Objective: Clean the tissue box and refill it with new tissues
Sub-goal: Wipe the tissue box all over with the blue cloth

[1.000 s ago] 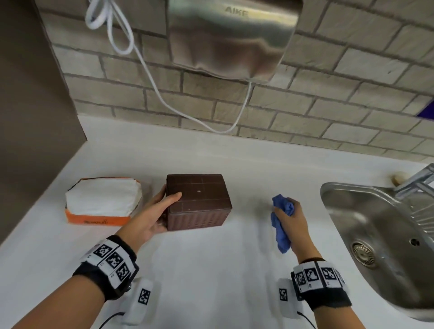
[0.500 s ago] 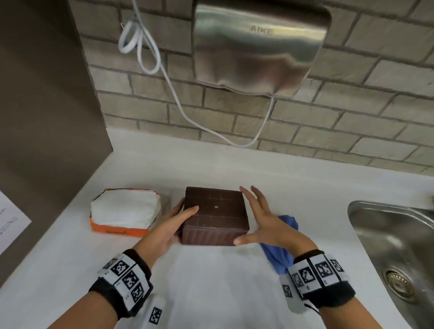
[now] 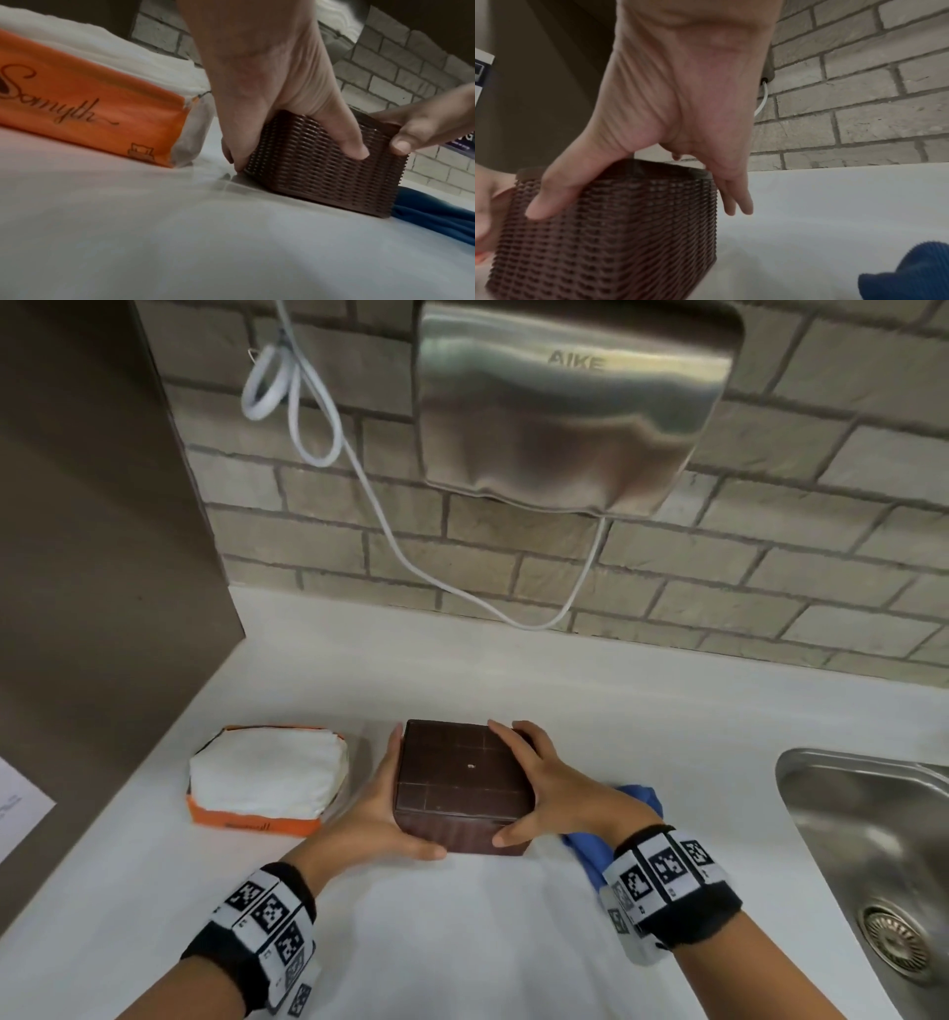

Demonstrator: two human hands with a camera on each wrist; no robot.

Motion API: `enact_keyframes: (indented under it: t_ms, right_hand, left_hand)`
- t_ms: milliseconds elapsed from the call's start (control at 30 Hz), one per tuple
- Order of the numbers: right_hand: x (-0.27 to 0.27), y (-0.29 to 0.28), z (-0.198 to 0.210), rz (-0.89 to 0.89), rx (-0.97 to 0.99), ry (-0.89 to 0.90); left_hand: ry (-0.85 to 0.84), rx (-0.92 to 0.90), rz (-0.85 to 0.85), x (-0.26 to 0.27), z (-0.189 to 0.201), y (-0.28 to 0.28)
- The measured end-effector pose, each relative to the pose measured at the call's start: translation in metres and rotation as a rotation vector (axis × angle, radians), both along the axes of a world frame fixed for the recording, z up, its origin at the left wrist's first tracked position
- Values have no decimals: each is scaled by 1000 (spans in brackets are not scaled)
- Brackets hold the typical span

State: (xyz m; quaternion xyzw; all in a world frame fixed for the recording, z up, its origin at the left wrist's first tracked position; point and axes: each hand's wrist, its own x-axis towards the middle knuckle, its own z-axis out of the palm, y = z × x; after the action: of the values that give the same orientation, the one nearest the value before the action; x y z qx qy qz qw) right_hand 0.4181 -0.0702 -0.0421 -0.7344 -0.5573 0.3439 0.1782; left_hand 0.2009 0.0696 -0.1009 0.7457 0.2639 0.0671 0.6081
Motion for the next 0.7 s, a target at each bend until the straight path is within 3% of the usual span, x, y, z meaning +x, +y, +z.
enact_keyframes:
  t_ms: [200,700]
  right_hand:
    - [-1,1,0,14,22,-10]
    - [-4,-2,8,53,77,-34]
  left_hand:
    - [26,108,-21,0,-7,7]
    - [-53,49,-109,1,-9,23]
